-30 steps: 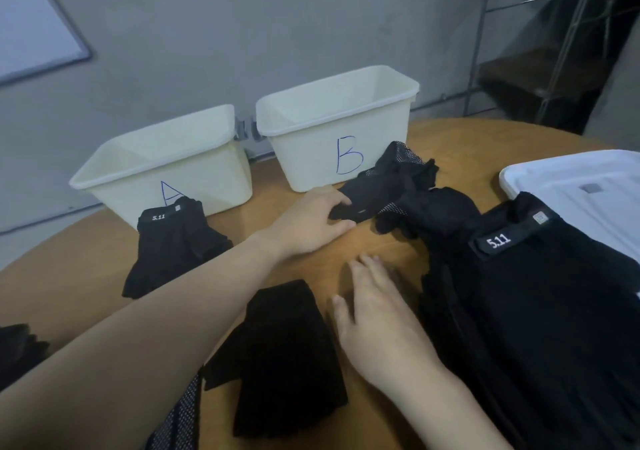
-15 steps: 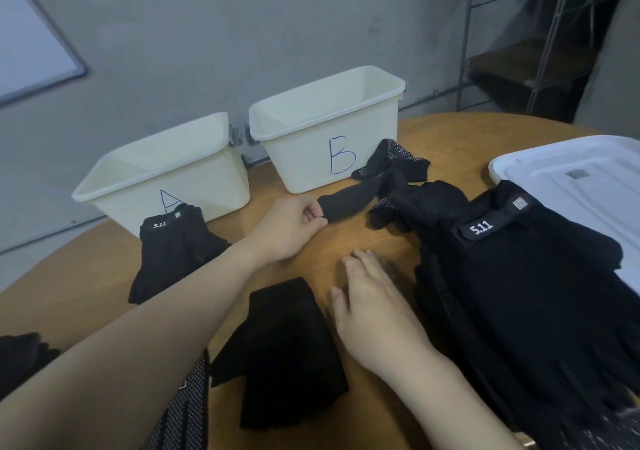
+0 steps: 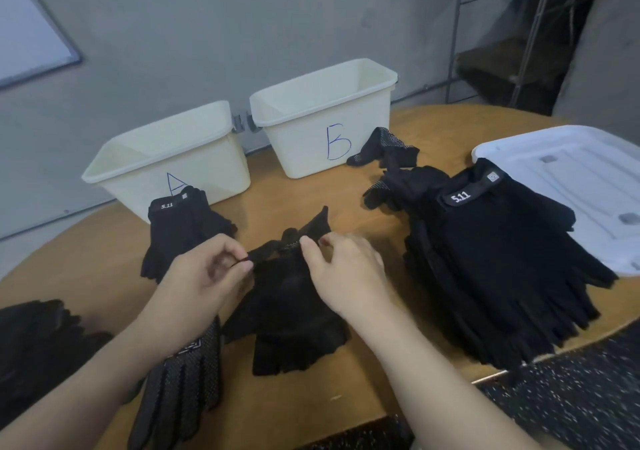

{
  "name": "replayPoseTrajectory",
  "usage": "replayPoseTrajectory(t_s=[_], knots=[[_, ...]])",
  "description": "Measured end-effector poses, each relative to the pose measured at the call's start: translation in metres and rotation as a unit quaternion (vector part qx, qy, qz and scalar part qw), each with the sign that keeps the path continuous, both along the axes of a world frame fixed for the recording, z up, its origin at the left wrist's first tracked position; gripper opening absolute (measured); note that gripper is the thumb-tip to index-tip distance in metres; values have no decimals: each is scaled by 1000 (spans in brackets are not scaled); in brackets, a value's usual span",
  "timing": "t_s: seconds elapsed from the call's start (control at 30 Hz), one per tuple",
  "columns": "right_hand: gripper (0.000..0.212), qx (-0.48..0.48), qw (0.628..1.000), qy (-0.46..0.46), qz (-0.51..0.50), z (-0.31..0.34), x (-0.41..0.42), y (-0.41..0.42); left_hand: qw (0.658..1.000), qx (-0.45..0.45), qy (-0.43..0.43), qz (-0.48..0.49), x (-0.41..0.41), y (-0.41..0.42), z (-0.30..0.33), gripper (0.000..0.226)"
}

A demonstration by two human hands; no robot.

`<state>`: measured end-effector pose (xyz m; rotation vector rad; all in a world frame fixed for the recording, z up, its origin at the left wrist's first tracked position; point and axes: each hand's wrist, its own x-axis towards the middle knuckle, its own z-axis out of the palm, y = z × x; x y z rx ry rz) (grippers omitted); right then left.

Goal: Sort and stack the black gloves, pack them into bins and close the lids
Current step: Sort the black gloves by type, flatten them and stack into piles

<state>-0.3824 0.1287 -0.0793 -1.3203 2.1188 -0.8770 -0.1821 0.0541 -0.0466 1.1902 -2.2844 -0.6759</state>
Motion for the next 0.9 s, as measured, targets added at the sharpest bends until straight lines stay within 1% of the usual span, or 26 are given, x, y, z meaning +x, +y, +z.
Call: replayPoseTrajectory(t_s=[0.07, 0.13, 0.2, 0.27, 0.33, 0.4, 0.47, 0.53, 0.57, 0.6, 0.63, 0.7, 0.77, 0.8, 0.9], knots=[[66, 5, 1000, -4, -22, 0, 4, -5, 1000, -2, 2, -6, 1, 21, 1, 16], [71, 10, 999, -1, -38, 2, 9, -9, 999, -22, -13, -20, 2, 40, -2, 17], [77, 12, 999, 6, -45, 3, 13, -9, 997, -56, -30, -35, 5, 54, -11, 20], [80, 12, 999, 8, -49, 3, 14, -8, 997, -58, -31, -37, 8, 63, -25, 21], [70, 0, 998, -9, -55, 4, 13, -8, 999, -24, -6, -30, 12, 69, -38, 21], [50, -25, 996, -48, -68, 4, 12, -9, 999, 0, 18, -28, 13, 73, -45, 21], [37, -51, 990, -96, -85, 5, 12, -12, 999, 10, 45, -22, 13, 75, -45, 22], [25, -86, 981, -147, -93, 4, 13, -17, 997, -1, 82, -8, 13, 74, -44, 15], [20, -110, 973, -184, -92, 4, 15, -20, 995, -16, 96, -1, 14, 73, -43, 7], [20, -131, 962, -222, -90, 4, 17, -23, 994, -31, 108, 9, 15, 71, -42, 4], [21, -146, 954, -249, -86, 4, 18, -26, 991, -46, 125, 29, 17, 69, -41, 7], [21, -169, 948, -261, -63, 6, 21, -28, 980, -63, 166, 89, 20, 63, -39, 12], [18, -201, 935, -291, -31, 10, 27, -28, 968, -57, 206, 131, 24, 54, -34, 15], [18, -215, 918, -334, -15, 14, 31, -28, 961, -39, 234, 144, 27, 49, -30, 17], [25, -236, 839, -488, 39, 26, 45, -24, 927, 5, 340, 160, 39, 34, -18, 22]])
